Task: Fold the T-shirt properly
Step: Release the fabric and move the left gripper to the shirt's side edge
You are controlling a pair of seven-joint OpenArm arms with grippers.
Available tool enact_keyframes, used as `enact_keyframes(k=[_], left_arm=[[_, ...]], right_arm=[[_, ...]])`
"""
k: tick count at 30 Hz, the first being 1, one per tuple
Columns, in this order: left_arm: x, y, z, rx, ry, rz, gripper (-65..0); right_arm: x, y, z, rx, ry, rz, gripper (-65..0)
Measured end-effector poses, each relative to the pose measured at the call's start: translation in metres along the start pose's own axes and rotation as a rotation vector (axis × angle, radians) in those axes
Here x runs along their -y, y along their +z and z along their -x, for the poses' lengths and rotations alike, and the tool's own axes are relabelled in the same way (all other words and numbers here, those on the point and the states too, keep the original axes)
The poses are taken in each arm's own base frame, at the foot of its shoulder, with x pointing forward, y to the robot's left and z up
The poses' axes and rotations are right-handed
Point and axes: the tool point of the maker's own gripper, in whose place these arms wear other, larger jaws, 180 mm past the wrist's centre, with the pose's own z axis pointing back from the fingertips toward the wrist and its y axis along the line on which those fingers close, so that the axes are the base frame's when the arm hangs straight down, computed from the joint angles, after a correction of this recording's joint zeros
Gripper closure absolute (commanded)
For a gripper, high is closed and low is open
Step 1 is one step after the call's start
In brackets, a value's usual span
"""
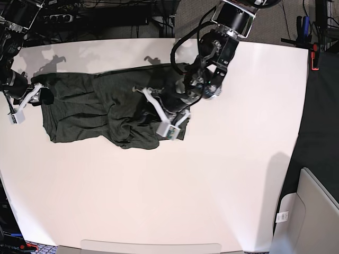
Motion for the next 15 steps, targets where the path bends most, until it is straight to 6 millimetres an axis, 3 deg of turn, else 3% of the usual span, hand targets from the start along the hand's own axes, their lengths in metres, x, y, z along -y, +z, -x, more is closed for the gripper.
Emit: enact_keyframes(k=[5,7,10,15], left_arm=[[-0.053,0.034,0.022,-0.055,-0.013,-0.13,-19.1],[-0.06,0.042,0.028,-0.075,-0.017,-0.148,-20.9],[-0.06,0.051,0.022,-0.036,-0.008,-0.142,-24.0],[-0.091,0.073,0.039,-0.094,-0.023,-0.224,-27.2]], right_arm=[[0.001,0.001,-0.001,0.0,0.003,0.003,-24.8],[0.0,0.001,0.001,-0.002,0.0,0.0,-24.8],[0.001,0.001,0.005,-0.012,-0.002,0.001,-24.8],[0.001,0.001,0.005,-0.011,-0.002,0.001,-24.8]])
